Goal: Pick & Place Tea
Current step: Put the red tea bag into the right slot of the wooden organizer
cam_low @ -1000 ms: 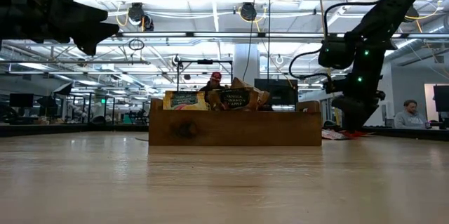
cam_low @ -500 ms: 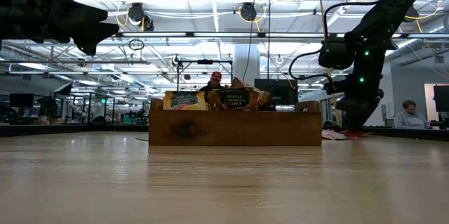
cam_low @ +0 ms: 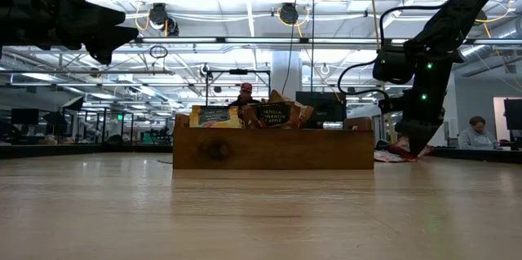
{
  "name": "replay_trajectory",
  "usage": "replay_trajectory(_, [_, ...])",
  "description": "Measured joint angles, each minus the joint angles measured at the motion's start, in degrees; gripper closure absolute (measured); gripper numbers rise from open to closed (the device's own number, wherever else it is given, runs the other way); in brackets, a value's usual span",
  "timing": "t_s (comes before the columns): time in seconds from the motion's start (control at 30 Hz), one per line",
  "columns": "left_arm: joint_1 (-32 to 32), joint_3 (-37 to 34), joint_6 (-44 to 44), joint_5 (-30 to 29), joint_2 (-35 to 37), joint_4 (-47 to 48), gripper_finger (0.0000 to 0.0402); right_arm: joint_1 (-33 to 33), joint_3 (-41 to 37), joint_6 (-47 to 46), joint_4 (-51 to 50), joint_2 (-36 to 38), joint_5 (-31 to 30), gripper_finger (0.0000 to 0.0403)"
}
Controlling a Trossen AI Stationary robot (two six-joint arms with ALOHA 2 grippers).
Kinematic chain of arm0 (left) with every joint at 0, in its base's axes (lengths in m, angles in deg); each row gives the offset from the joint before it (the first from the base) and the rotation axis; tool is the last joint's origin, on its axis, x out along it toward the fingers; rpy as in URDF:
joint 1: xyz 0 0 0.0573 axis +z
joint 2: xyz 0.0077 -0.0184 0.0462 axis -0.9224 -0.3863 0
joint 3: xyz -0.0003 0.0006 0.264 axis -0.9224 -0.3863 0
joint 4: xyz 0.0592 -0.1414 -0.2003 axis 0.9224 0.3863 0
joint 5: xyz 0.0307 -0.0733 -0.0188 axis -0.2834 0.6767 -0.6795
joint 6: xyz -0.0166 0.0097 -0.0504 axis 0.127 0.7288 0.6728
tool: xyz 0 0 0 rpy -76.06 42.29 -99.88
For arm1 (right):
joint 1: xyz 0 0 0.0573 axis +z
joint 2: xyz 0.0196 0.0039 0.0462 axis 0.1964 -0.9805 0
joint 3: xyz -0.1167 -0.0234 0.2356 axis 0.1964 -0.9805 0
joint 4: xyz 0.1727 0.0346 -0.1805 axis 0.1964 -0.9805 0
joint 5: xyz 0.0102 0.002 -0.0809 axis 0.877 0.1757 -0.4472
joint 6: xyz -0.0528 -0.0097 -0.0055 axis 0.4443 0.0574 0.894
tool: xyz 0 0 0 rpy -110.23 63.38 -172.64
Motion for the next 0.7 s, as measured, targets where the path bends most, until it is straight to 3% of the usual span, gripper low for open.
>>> replay_trajectory(0.1, [0.00, 0.01, 0.06, 0.00, 0.00, 0.00, 0.0188, 0.07, 0.00, 0.49, -0.08, 0.02, 0.06, 0.0374])
replay_trajectory(0.5, [0.00, 0.02, 0.07, 0.00, 0.00, 0.00, 0.0188, -1.27, 2.01, -3.84, 3.61, 5.22, 0.24, 0.0200])
replay_trajectory(0.7, [0.00, 0.02, 0.05, 0.00, 0.00, 0.00, 0.0188, -7.03, 3.78, -3.96, 1.56, 1.02, 9.17, 0.0159])
